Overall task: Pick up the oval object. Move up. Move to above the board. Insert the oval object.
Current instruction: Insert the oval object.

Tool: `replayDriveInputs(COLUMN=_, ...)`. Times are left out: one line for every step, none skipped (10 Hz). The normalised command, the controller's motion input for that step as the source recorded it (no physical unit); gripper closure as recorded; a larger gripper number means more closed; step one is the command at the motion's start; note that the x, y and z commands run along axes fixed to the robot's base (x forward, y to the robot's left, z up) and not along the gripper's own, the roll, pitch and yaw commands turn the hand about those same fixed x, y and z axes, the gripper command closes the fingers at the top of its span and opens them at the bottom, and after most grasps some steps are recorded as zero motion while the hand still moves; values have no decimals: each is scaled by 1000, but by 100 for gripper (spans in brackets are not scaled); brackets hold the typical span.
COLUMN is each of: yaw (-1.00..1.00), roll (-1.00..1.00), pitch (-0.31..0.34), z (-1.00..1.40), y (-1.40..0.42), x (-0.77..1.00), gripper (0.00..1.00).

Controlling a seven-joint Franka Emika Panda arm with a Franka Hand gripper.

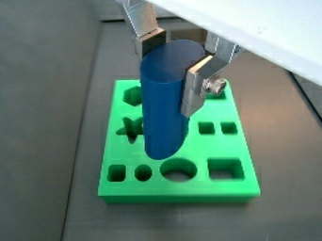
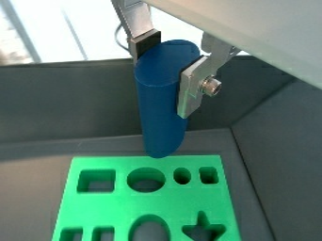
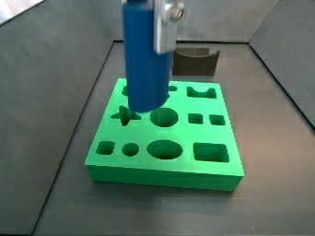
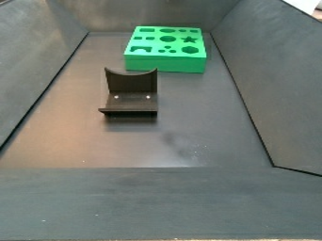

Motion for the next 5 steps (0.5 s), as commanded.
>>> replayDriveInputs(yaw=-969, roll=0, pitch=0, z=-200, y=-157, x=3, gripper=100)
replayDriveInputs(yaw=-966, roll=-1, pitch=0, z=-160, y=-97, x=40, gripper=100)
replayDriveInputs(yaw=-957, roll=-10, pitch=0, z=-140, y=-94, x=51, gripper=100)
replayDriveInputs(yaw=-937, roll=-24, pitch=0, z=-109, y=-94, x=86, gripper=100)
replayDriveInputs(yaw=-914, roll=-29, pitch=0, z=-94, y=-83, x=117, gripper=100)
